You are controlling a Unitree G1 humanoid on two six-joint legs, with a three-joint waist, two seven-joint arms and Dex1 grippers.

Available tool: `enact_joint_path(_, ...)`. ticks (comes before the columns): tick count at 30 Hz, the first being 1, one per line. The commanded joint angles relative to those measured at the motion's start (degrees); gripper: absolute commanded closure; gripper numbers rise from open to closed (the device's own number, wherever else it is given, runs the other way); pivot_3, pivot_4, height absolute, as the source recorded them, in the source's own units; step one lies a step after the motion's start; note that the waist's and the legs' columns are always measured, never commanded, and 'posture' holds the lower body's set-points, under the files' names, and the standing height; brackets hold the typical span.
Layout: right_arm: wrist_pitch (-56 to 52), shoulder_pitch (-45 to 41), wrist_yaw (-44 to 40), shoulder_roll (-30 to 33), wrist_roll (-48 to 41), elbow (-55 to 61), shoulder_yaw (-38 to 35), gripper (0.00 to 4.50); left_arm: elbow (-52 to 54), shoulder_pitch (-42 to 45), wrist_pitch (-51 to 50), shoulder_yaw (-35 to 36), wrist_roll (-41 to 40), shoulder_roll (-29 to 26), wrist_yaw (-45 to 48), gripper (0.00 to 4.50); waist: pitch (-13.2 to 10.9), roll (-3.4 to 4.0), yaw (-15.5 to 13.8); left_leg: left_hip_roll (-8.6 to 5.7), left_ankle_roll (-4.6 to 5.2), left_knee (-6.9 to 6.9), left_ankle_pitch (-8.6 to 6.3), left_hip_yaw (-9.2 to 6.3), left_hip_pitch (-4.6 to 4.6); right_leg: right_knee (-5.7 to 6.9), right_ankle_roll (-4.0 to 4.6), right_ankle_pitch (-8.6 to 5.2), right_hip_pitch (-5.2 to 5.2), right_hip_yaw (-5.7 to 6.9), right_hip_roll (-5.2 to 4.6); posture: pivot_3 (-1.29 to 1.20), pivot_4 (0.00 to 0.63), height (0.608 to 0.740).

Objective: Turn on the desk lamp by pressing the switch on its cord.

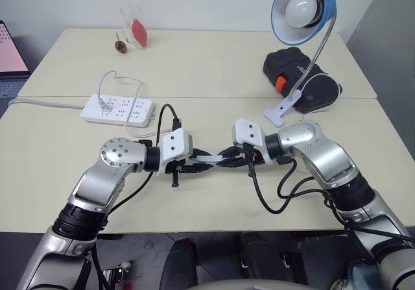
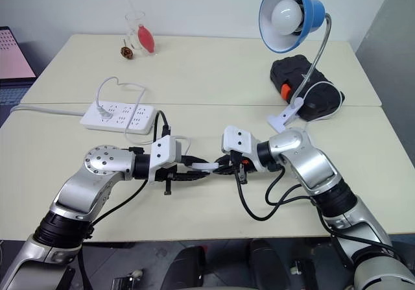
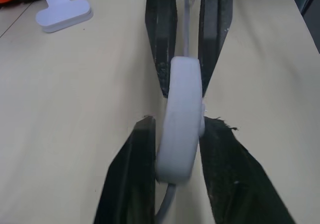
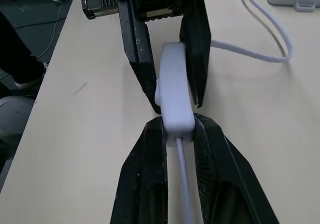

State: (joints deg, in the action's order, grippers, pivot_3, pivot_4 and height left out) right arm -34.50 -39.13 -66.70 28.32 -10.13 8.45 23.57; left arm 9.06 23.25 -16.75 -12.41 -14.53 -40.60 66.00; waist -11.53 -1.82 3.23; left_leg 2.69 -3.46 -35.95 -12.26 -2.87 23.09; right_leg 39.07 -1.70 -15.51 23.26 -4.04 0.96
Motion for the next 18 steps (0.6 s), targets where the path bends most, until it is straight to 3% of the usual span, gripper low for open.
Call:
enact_joint_path(1, 0.9, -1.0, -0.6, -0.5, -1.6, 1.2, -0.7, 4.14, -1.1, 1.7, 1.0, 1.3, 1.3, -0.3, -1.2, 3.78, 0.0, 0.0, 0.0, 0.0, 0.0, 0.0, 0.0, 0.0, 0.0, 0.0, 0.0, 0.0, 0.0, 0.0, 0.0, 0.0, 0.15, 0.74)
enact_joint_path(15, 1.4, -1.2, -1.1, -0.5, -1.8, 1.3, -0.6, 4.14, -0.7, 1.9, 0.7, 2.2, 0.4, 1.4, -1.9, 3.91, 0.0, 0.0, 0.0, 0.0, 0.0, 0.0, 0.0, 0.0, 0.0, 0.0, 0.0, 0.0, 0.0, 0.0, 0.0, 0.0, 0.15, 0.74)
enact_joint_path(18, 1.6, -1.2, -1.1, -0.6, -1.8, 1.2, -0.6, 4.14, -2.0, 2.1, 2.7, 1.8, 1.3, 1.1, -1.1, 2.96, 0.0, 0.0, 0.0, 0.0, 0.0, 0.0, 0.0, 0.0, -0.01, 0.0, 0.0, 0.0, 0.0, 0.0, 0.0, 0.0, 0.15, 0.74)
